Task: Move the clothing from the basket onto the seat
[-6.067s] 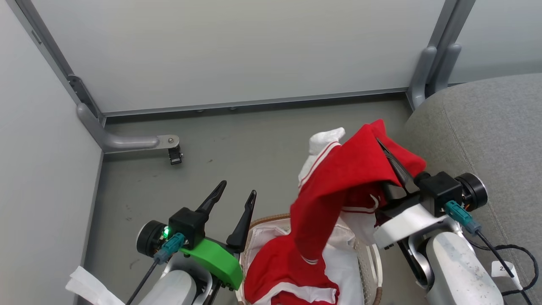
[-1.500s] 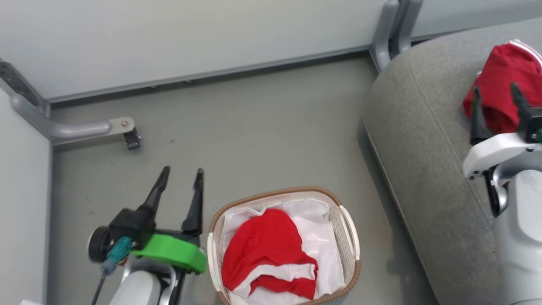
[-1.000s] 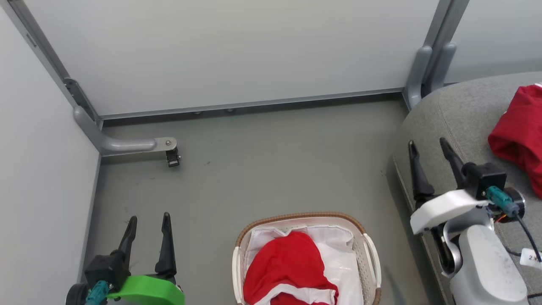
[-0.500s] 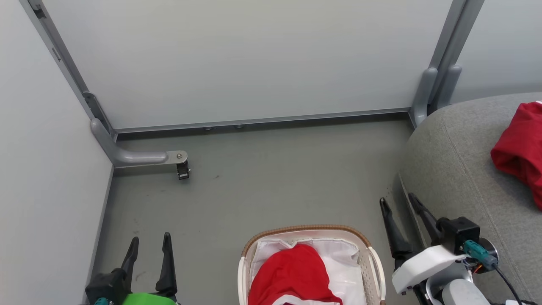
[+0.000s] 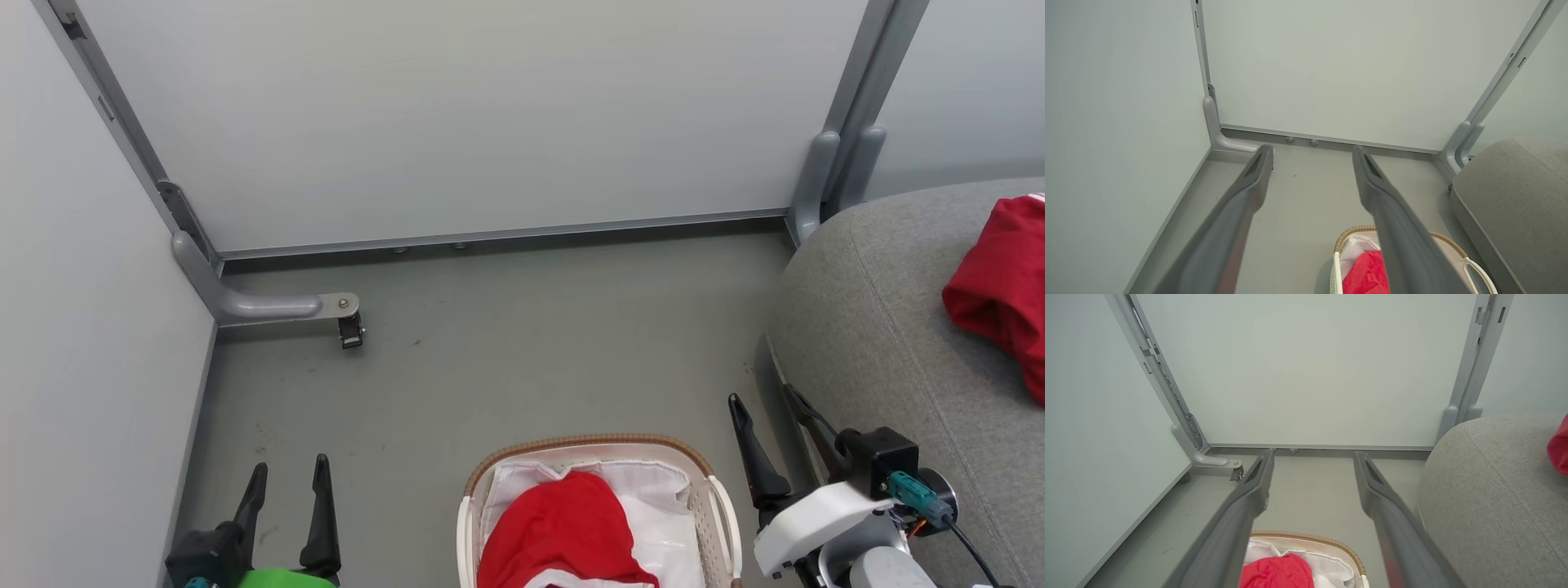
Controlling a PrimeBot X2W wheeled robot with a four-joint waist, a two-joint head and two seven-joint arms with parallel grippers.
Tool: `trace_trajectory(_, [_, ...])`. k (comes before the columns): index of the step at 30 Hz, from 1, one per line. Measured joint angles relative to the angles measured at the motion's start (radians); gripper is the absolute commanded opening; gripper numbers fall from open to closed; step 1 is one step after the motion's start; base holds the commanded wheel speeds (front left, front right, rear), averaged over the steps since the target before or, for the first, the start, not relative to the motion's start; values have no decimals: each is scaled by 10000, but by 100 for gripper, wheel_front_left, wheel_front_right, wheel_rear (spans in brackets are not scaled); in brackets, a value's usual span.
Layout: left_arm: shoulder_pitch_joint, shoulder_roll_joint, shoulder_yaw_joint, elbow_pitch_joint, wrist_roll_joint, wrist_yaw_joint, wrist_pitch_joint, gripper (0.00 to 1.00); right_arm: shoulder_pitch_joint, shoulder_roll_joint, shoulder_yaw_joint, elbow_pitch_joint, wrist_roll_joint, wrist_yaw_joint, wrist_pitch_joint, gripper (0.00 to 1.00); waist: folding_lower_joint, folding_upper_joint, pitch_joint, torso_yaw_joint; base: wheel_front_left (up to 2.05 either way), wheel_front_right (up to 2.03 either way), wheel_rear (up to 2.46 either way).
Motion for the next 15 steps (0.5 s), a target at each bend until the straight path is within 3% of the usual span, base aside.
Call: trace_trajectory(15, [14, -12, -132, 27, 46, -73, 0, 100, 40, 0, -33, -58, -2, -2, -2, 100, 0, 0, 53, -22, 0, 0, 0])
